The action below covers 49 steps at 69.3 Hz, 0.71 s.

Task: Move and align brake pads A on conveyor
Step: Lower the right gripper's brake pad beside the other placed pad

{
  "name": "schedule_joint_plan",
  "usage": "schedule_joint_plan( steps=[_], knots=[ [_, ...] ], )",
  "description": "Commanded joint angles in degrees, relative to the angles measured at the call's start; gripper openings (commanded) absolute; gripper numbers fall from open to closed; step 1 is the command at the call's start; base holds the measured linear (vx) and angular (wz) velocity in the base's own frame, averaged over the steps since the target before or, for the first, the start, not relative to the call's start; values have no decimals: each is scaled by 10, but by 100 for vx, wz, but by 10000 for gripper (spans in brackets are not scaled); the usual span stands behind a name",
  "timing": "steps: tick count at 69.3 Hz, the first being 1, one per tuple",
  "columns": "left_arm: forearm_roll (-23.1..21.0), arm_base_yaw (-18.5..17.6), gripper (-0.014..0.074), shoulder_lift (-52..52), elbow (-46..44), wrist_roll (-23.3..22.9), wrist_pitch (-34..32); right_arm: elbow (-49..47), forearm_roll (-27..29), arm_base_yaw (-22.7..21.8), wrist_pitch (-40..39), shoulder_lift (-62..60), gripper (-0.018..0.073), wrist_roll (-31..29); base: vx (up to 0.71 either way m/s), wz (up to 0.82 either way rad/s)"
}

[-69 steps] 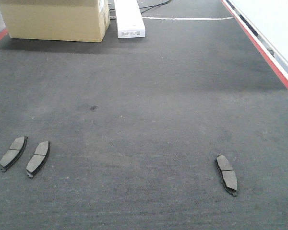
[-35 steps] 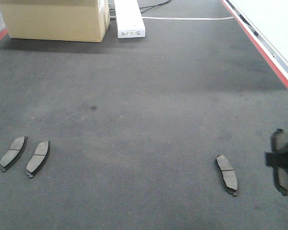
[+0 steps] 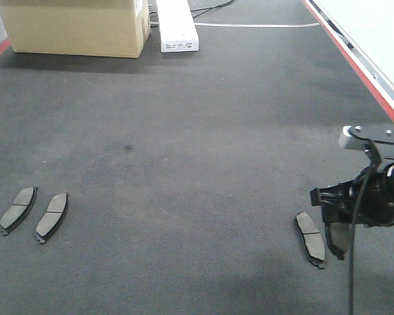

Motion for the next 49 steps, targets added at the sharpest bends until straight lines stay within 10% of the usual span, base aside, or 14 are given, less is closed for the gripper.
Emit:
schedule_joint_plan(
  steps=[1, 22, 49],
  knots=[
    [-6, -3, 517, 7, -14, -6, -41, -30, 38, -1, -6, 9, -4, -27, 0, 0],
    [-6, -3, 517, 7, -14, -6, -41, -88, 38, 90, -9, 78, -4, -4, 0, 0],
    [-6, -3, 517, 7, -14, -6, -41, -176, -106, 144, 66, 183, -4, 121, 0, 0]
  ],
)
